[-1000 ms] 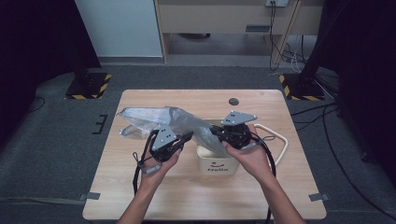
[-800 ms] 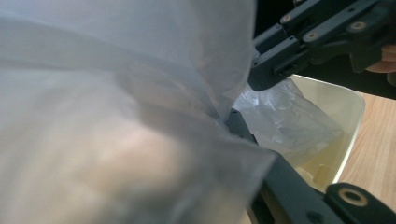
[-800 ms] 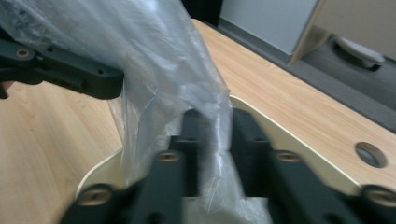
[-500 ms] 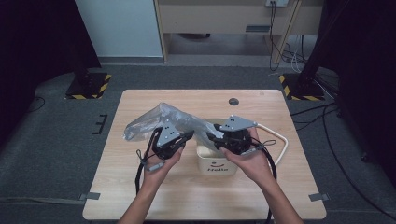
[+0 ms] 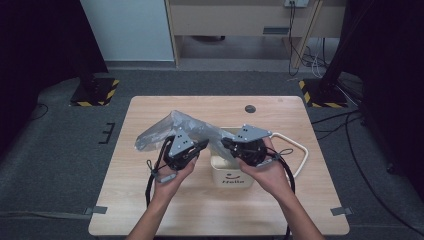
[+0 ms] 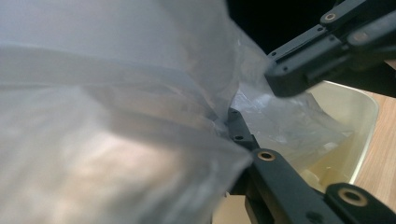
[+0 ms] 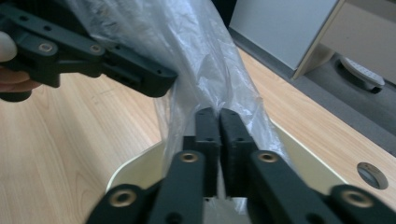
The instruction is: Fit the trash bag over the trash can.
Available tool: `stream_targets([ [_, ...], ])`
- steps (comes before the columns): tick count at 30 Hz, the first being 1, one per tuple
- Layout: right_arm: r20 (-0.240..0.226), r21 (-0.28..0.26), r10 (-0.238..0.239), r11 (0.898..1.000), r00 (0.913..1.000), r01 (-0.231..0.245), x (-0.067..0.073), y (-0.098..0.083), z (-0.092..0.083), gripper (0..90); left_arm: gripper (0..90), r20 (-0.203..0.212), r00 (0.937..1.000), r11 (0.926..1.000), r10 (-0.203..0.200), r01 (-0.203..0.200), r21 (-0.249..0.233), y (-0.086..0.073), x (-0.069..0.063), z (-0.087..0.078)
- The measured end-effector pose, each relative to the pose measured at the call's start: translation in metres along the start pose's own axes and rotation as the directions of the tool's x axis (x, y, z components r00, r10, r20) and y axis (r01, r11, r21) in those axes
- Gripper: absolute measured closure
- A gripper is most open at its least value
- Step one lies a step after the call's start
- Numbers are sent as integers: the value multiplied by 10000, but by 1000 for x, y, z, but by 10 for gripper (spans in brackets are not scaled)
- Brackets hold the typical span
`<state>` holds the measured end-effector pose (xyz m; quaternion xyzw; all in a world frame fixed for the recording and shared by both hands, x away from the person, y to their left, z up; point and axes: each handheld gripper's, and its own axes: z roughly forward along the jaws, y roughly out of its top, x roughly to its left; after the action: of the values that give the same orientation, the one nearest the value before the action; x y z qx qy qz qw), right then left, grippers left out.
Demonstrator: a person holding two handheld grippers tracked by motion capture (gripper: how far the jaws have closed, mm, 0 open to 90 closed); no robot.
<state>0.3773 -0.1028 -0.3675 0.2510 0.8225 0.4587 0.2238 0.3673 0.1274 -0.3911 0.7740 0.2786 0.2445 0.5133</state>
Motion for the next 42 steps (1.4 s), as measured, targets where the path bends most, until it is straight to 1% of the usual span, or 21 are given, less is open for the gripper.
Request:
stream_targets([
  [4, 268, -235, 438, 9988, 9987, -432, -9, -2, -6, 900, 897, -74, 10000, 10000, 43, -42, 86, 2, 4, -3],
  [5, 293, -235, 592, 9980, 9978, -586, -12, -3, -8, 900, 897, -95, 9999, 9999, 42, -41, 106, 2, 5, -4],
  [7, 499, -179, 779, 9969, 9957, -771, -18, -7, -11, 900, 897, -146, 9999, 9999, 80, -78, 127, 3, 6, -5],
  [9, 608, -174, 970, 9952, 9934, -961, -23, -9, -14, 900, 897, -158, 9999, 10000, 55, -54, 74, 4, 7, -6],
  [14, 816, -84, 1201, 9928, 9894, -1198, -33, -17, -17, 900, 897, -203, 9997, 9999, 102, -99, 118, 6, 9, -8],
  [20, 1004, 50, 1492, 9886, 9837, -1504, -43, -29, -18, 900, 897, -367, 9989, 9995, 284, -278, 154, 12, 12, -13],
  [24, 1074, 151, 1625, 9862, 9808, -1651, -49, -36, -18, 900, 897, -203, 9993, 9992, 301, -296, 269, 12, 12, -14],
  [26, 1015, 86, 1650, 9860, 9810, -1668, -50, -37, -18, 900, 897, -123, 9989, 9983, 461, -456, 364, 12, 10, -12],
  [27, 988, 43, 1628, 9864, 9817, -1640, -49, -37, -18, 900, 897, -62, 9991, 9986, 418, -416, 317, 13, 9, -11],
  [30, 914, -100, 1578, 9875, 9832, -1575, -46, -35, -20, 900, 897, -56, 9994, 9987, 343, -341, 373, 13, 6, -8],
  [31, 872, -120, 1568, 9876, 9838, -1564, -45, -35, -20, 889, 897, -42, 9996, 9988, 292, -290, 383, 13, 5, -6],
  [32, 894, -148, 1524, 9883, 9843, -1517, -45, -35, -20, 848, 897, -41, 9989, 9979, 462, -459, 459, 13, 5, -5],
  [33, 916, -187, 1581, 9874, 9832, -1571, -45, -34, -21, 815, 896, -56, 9985, 9972, 544, -541, 513, 14, 4, -4],
  [34, 892, -239, 1568, 9876, 9836, -1553, -44, -34, -21, 786, 897, -63, 9989, 9978, 470, -466, 474, 14, 3, -3],
  [36, 912, -346, 1465, 9890, 9850, -1439, -41, -32, -22, 713, 897, -83, 9987, 9975, 500, -495, 509, 14, 4, -2],
  [38, 904, -528, 1314, 9905, 9872, -1271, -37, -31, -24, 667, 897, -123, 9991, 9979, 408, -401, 514, 13, 4, -1],
  [39, 953, -631, 1253, 9908, 9875, -1196, -35, -30, -25, 642, 897, -133, 9992, 9979, 379, -371, 521, 13, 4, -1],
  [40, 962, -703, 1239, 9906, 9876, -1174, -33, -28, -26, 616, 897, -132, 9996, 9983, 257, -250, 533, 13, 4, 0],
  [41, 1089, -784, 1173, 9909, 9871, -1091, -31, -27, -26, 558, 897, -178, 9991, 9977, 382, -371, 560, 13, 5, 0],
  [42, 1244, -876, 1197, 9901, 9850, -1093, -29, -25, -27, 527, 897, -150, 9989, 9975, 433, -424, 573, 13, 5, 0],
])
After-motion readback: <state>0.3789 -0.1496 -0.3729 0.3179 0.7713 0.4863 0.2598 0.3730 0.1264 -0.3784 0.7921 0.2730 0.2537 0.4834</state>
